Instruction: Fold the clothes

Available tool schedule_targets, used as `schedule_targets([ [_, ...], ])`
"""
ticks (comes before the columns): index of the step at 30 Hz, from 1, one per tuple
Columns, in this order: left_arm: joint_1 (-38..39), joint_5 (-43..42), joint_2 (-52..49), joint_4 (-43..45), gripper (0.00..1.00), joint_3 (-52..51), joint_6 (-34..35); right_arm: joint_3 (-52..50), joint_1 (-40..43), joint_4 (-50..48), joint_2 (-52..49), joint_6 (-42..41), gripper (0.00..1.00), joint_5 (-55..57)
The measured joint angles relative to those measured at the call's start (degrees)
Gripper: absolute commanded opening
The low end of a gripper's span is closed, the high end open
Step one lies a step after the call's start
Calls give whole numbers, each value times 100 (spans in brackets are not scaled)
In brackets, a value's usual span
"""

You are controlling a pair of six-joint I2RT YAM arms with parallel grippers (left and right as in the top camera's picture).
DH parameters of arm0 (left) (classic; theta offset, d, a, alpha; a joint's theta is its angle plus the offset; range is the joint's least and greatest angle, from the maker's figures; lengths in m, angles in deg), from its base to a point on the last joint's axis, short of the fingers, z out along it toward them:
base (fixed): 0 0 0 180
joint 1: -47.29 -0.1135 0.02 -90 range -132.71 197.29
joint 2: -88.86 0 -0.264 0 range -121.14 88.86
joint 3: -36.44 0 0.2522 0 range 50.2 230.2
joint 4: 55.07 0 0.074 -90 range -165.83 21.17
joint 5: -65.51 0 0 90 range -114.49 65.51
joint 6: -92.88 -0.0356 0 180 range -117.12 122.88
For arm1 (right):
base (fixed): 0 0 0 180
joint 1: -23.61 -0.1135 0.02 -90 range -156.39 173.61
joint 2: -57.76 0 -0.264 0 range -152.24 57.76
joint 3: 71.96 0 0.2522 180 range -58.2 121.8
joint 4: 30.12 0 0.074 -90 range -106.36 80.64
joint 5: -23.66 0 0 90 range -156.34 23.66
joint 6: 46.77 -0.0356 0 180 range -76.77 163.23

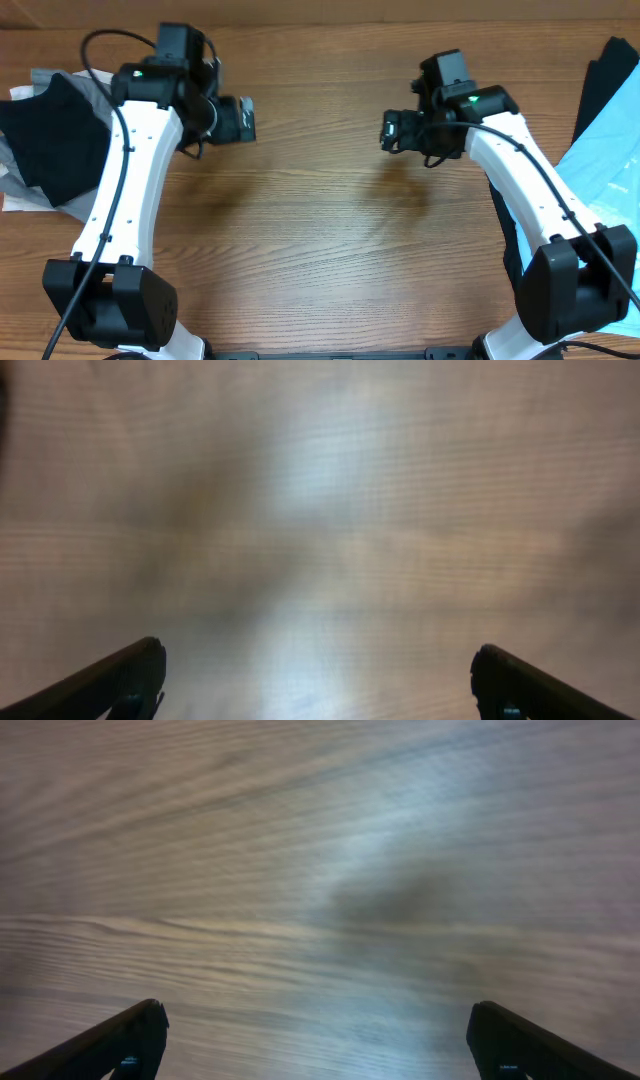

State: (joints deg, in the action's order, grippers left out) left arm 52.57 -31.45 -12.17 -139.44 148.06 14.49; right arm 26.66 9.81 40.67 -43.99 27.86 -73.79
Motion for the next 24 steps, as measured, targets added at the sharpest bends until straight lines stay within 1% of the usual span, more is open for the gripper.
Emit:
schedule_targets([
  [2,37,17,0,-452,100,0,28,-2,192,192,0,-28,100,-2],
  [5,22,66,0,-791,100,0,46,-2,450,442,35,-76,100,-4],
  [8,24,94,20,-866,100,-7,44,-4,474,492,256,-92,100,-2],
  [9,28,116,83,-828,100,-46,46,-20,468,470,466,-92,100,-4],
  [11,63,188,352,-562,100,-278,46,-98,466,308,859,-94,100,-4],
  [13,160,302,933,-101,100,-798,48,-367,466,-59,1362,-127,100,9],
  [15,293,361,1681,522,100,-1523,46,-887,466,-382,2050,-170,100,39],
  [16,337,367,1991,680,100,-1792,44,-1071,466,-509,2262,-188,100,48],
  [18,376,393,2811,1344,100,-2610,42,-1755,466,-909,3018,-208,100,114],
  [19,374,413,3397,1648,100,-3117,42,-2197,466,-1071,3550,-223,100,210],
  [20,374,424,3805,1838,100,-3429,42,-2481,466,-1198,3897,-236,100,295],
  [22,374,426,4614,2400,100,-4057,42,-2922,466,-1298,4610,-245,100,586],
  [24,374,426,5418,2485,100,-4511,42,-3128,466,-1158,5090,-243,100,813],
])
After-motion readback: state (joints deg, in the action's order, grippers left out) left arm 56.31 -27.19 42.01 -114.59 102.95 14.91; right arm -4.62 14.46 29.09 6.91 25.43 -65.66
